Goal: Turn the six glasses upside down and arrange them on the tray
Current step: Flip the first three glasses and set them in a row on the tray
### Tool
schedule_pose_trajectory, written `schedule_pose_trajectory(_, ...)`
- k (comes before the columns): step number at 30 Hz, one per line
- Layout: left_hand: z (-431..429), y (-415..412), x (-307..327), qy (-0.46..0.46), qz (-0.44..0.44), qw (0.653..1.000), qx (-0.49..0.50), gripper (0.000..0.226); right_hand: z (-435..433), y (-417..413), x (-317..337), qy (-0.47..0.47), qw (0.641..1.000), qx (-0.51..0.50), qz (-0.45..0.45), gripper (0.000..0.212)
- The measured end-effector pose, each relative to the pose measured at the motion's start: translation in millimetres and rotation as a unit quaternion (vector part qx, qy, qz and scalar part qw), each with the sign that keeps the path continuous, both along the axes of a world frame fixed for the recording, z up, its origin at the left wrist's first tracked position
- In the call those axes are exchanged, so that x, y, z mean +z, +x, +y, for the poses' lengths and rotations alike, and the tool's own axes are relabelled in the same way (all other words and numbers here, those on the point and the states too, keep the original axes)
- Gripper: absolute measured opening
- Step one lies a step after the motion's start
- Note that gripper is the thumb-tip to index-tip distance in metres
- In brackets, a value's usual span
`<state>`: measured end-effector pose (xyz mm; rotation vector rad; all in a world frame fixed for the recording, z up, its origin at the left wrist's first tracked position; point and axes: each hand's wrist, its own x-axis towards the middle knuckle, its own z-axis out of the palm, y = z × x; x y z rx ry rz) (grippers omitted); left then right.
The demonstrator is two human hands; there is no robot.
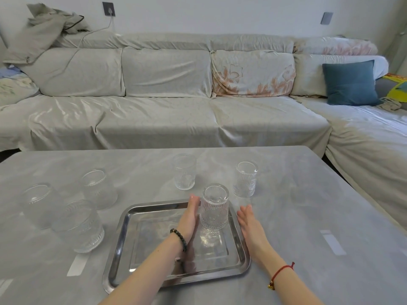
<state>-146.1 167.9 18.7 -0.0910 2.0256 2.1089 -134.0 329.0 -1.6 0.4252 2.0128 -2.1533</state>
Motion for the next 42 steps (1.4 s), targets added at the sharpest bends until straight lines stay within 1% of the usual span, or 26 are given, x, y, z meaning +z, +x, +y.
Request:
schedule_pose_trajectory(2,-1,-11,12,-0.022,0.019,0.999,0.028,0.063,3,-1,3,0.010,1.000,0.010,-0.007,0.050)
schedule_pose_trajectory(5,6,-35,44,-0.023,0.068,0.997,0.035,0.059,7,2,4,0.096,0.995,0.010,0.009,0.024)
schedule_pose_trajectory(6,11,-43,54,-0.030,0.083,0.996,0.031,0.057,8,3,2,0.110,0.994,-0.001,0.014,0.020)
schedule_pose_trajectory(8,22,-57,72,-0.049,0.110,0.993,0.011,0.052,10,6,-1,0.105,0.994,-0.026,0.004,0.027)
schedule_pose_trajectory(10,35,-68,81,-0.083,0.124,0.989,-0.020,0.053,13,8,-2,0.090,0.995,-0.031,-0.022,0.033)
schedule_pose_trajectory(12,45,-79,83,-0.129,0.114,0.984,-0.054,0.061,18,6,-3,0.104,0.994,0.002,-0.046,0.036)
schedule_pose_trajectory(14,55,-89,80,-0.204,0.103,0.970,-0.088,0.071,23,-3,2,0.142,0.988,0.027,-0.052,0.038)
schedule_pose_trajectory(16,63,-97,77,-0.279,0.092,0.949,-0.116,0.080,35,-23,11,0.207,0.978,-0.027,0.001,0.045)
schedule_pose_trajectory(18,73,-106,73,-0.336,0.070,0.930,-0.131,0.088,48,-49,24,0.234,0.966,-0.091,0.066,0.061)
schedule_pose_trajectory(20,83,-114,67,-0.379,0.035,0.914,-0.142,0.090,54,-72,32,0.245,0.962,-0.077,0.097,0.079)
schedule_pose_trajectory(22,95,-122,60,-0.397,0.003,0.905,-0.151,0.080,53,-92,29,0.247,0.962,-0.039,0.110,0.090)
schedule_pose_trajectory(24,105,-130,52,-0.400,-0.013,0.904,-0.152,0.074,48,-107,21,0.236,0.964,-0.029,0.123,0.091)
schedule_pose_trajectory(25,109,-133,50,-0.399,-0.023,0.904,-0.149,0.075,46,-113,17,0.225,0.965,-0.034,0.131,0.089)
schedule_pose_trajectory(27,113,-137,47,-0.395,-0.033,0.908,-0.134,0.077,43,-123,11,0.210,0.964,-0.054,0.150,0.073)
schedule_pose_trajectory(28,113,-138,47,-0.396,-0.025,0.908,-0.131,0.075,43,-125,11,0.211,0.963,-0.064,0.154,0.065)
schedule_pose_trajectory(30,110,-139,48,-0.410,0.013,0.902,-0.135,0.066,43,-123,14,0.223,0.959,-0.072,0.160,0.058)
schedule_pose_trajectory(31,107,-138,50,-0.411,0.033,0.901,-0.134,0.064,42,-121,17,0.232,0.955,-0.076,0.168,0.057)
schedule_pose_trajectory(33,100,-133,58,-0.397,0.062,0.907,-0.124,0.067,40,-115,28,0.233,0.951,-0.085,0.185,0.060)
schedule_pose_trajectory(35,90,-126,71,-0.346,0.092,0.927,-0.111,0.074,35,-112,46,0.221,0.949,-0.091,0.204,0.061)
schedule_pose_trajectory(38,67,-111,91,-0.231,0.121,0.961,-0.093,0.078,16,-105,79,0.208,0.945,-0.077,0.240,0.063)
schedule_pose_trajectory(42,23,-88,109,-0.166,0.167,0.970,-0.060,0.068,-22,-86,106,0.186,0.941,-0.032,0.280,0.063)
